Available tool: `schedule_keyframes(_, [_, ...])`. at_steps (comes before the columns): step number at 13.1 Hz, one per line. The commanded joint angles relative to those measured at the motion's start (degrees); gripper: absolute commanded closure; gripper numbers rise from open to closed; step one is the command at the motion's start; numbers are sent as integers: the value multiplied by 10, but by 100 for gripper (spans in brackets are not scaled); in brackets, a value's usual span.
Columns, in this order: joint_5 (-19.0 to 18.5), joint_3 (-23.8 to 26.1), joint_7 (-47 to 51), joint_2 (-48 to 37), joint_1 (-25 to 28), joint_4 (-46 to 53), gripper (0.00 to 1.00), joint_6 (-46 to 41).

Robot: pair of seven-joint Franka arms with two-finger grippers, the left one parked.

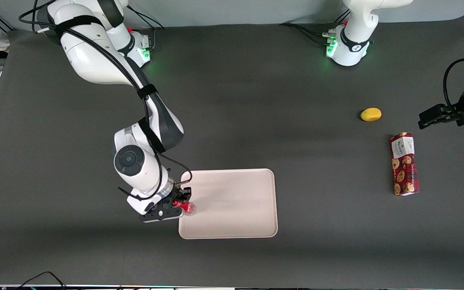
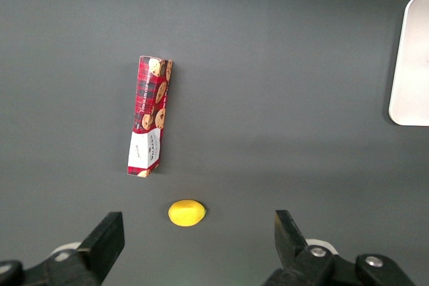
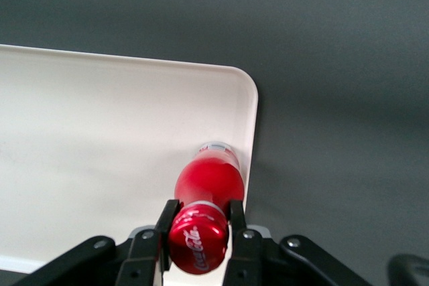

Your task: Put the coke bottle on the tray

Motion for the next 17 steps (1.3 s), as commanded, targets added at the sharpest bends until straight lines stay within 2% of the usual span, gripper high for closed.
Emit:
schedule_keyframes(1, [-13, -2, 17, 4, 5, 2, 1, 8])
schedule_keyframes(8, [-14, -1, 18, 0, 4, 3, 0, 7])
schedule_keyframes(11, [-9, 0, 17, -35, 4, 3, 0, -18])
schedule_keyframes(13, [-6, 0, 14, -96, -3, 0, 0, -72])
schedule_keyframes(15, [-6, -7, 10, -167, -6, 1, 0, -165])
schedule_keyframes(17, [-6, -18, -68, -240, -18, -19, 0, -258])
